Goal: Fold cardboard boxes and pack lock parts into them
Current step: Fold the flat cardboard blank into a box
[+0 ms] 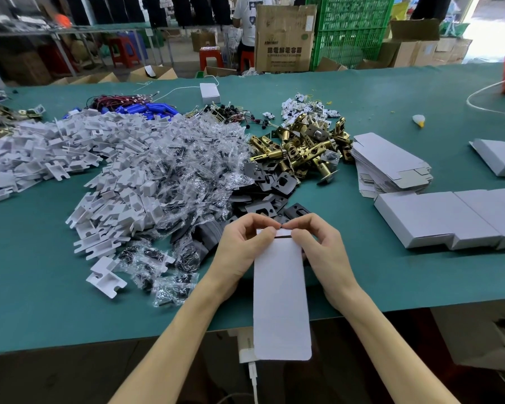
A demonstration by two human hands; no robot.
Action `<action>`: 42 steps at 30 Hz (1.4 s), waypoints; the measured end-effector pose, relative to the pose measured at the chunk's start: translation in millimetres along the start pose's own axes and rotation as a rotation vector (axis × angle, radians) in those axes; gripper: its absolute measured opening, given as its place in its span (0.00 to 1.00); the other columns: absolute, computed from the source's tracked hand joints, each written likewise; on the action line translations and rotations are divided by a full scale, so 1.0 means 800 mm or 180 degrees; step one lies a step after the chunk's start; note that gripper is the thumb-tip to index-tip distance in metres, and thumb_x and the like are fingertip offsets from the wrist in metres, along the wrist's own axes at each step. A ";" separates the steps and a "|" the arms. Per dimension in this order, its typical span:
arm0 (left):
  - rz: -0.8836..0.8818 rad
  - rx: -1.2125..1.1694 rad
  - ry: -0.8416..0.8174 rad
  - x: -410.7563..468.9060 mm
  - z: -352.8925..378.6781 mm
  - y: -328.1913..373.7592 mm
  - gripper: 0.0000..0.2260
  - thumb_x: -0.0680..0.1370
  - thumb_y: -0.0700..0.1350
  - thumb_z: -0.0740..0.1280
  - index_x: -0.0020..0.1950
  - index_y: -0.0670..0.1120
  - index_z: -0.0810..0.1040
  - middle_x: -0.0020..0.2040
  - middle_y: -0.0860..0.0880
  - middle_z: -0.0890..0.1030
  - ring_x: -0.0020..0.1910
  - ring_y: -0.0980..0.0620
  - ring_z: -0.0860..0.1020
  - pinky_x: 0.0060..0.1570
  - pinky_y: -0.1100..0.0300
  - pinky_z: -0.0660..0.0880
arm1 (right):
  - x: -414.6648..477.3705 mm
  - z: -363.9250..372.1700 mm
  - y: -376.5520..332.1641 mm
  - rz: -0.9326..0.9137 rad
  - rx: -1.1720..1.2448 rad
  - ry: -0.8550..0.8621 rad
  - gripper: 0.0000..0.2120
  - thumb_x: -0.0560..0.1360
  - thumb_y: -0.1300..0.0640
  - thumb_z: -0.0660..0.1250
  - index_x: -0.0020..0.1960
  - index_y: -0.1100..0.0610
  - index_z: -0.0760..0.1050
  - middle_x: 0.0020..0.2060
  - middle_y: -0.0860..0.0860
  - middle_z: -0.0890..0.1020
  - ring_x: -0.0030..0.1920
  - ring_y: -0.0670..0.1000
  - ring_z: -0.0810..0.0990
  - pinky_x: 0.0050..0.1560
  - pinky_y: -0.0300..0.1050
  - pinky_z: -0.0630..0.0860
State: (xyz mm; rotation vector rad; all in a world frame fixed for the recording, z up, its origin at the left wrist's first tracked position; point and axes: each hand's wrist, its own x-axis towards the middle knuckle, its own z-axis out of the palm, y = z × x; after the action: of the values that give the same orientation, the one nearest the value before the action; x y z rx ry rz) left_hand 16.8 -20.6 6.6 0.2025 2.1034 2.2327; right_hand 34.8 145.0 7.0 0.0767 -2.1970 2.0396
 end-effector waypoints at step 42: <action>-0.0147 -0.0373 0.0308 0.003 -0.001 -0.001 0.10 0.73 0.48 0.73 0.47 0.43 0.80 0.43 0.44 0.83 0.41 0.46 0.77 0.44 0.51 0.74 | -0.006 -0.002 -0.003 0.0044 0.0274 -0.0478 0.13 0.81 0.63 0.68 0.65 0.56 0.78 0.58 0.51 0.84 0.54 0.54 0.85 0.53 0.52 0.83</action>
State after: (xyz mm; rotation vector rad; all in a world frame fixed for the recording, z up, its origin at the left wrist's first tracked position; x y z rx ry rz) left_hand 14.6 -21.2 5.6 0.0394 1.9913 2.3746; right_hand 40.0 146.0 9.1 0.2320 -2.1981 2.2027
